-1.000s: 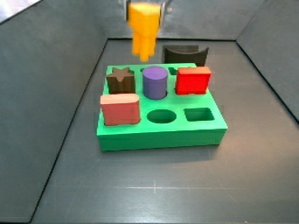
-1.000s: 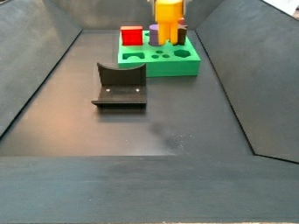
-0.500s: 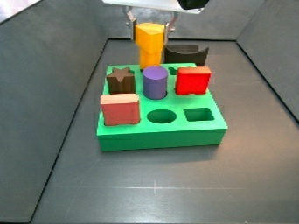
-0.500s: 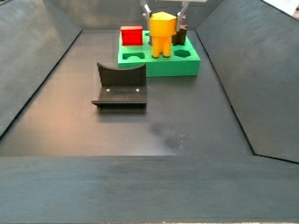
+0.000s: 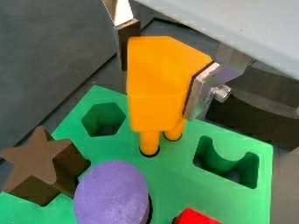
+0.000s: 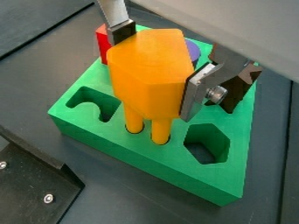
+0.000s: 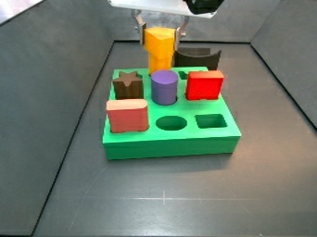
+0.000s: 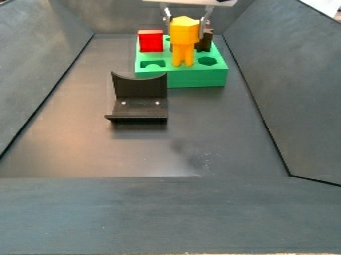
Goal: Pick up the 3 prong object. Move up. Move to above the board. Insert the 3 prong object.
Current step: Insert the 3 prong object.
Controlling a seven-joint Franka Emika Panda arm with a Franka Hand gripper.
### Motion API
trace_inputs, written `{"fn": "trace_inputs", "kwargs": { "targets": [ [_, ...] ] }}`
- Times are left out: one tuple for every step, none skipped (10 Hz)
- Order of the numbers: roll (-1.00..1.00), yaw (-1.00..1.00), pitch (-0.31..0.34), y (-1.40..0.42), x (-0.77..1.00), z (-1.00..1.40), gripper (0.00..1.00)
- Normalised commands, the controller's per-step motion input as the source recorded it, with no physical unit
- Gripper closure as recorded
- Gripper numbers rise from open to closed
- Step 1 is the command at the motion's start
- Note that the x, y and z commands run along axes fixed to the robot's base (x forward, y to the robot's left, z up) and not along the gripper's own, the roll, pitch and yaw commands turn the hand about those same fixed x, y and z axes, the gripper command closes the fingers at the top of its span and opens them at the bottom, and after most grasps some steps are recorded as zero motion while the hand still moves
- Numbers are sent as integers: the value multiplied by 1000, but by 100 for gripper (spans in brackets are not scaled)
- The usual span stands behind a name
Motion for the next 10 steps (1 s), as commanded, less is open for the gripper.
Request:
{"fn": "trace_inputs", "kwargs": {
  "targets": [
    [-43,-3,-124,0,0,-371,100],
    [-17,0,-127,0,0,-366,100],
    [0,66,-139,-6,0,-349,100],
    [57,246,-110,-89,0,-297,100],
    [31,234,-106,-66,0,-354,100],
    [0,151,-111,-9,0,-449,100],
    [0,74,-134,0,0,-497,100],
    [-39,29,-134,0,3,-471,100],
    [-99,0,-143,0,0,-194,100],
    [-37,0,-9,31,0,0,100]
  ]
}}
